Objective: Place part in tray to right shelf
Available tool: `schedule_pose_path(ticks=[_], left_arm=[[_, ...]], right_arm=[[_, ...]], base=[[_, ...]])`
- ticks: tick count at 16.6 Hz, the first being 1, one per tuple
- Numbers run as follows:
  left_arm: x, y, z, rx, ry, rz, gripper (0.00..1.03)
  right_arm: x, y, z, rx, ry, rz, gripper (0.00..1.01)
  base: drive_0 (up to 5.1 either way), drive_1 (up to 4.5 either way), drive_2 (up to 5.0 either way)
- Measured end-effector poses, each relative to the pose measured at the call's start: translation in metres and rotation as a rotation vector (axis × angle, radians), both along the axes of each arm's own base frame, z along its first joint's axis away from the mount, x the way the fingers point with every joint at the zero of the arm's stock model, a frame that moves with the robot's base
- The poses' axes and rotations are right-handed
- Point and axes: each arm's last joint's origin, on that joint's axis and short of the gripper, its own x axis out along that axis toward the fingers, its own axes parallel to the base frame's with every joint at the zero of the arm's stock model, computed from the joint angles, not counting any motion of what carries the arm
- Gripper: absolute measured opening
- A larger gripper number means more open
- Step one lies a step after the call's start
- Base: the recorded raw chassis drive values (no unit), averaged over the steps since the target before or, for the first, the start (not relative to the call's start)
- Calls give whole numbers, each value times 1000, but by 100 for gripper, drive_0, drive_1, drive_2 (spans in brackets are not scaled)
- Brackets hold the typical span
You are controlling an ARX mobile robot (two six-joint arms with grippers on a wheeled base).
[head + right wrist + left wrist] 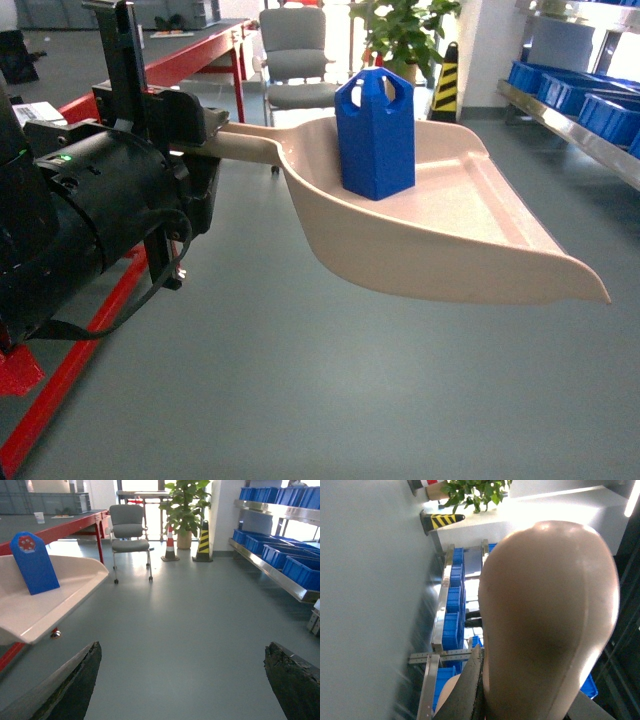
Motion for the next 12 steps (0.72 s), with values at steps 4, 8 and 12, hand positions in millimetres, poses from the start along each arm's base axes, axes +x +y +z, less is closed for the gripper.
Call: schedule_pose_path(ticks=[4, 8, 12], left_arm=[[0, 0, 1, -3, -7, 0, 17], [0, 0, 1, -3, -5, -1, 17], [0, 0, 0, -2, -3, 1, 17]], right_arm=[[0, 0, 0, 0, 3, 0, 98], [0, 0, 0, 0, 2, 0, 98], [0, 0, 0, 0, 2, 0, 98]], base=[[0, 421, -422], [2, 425, -421], [-4, 419, -427]])
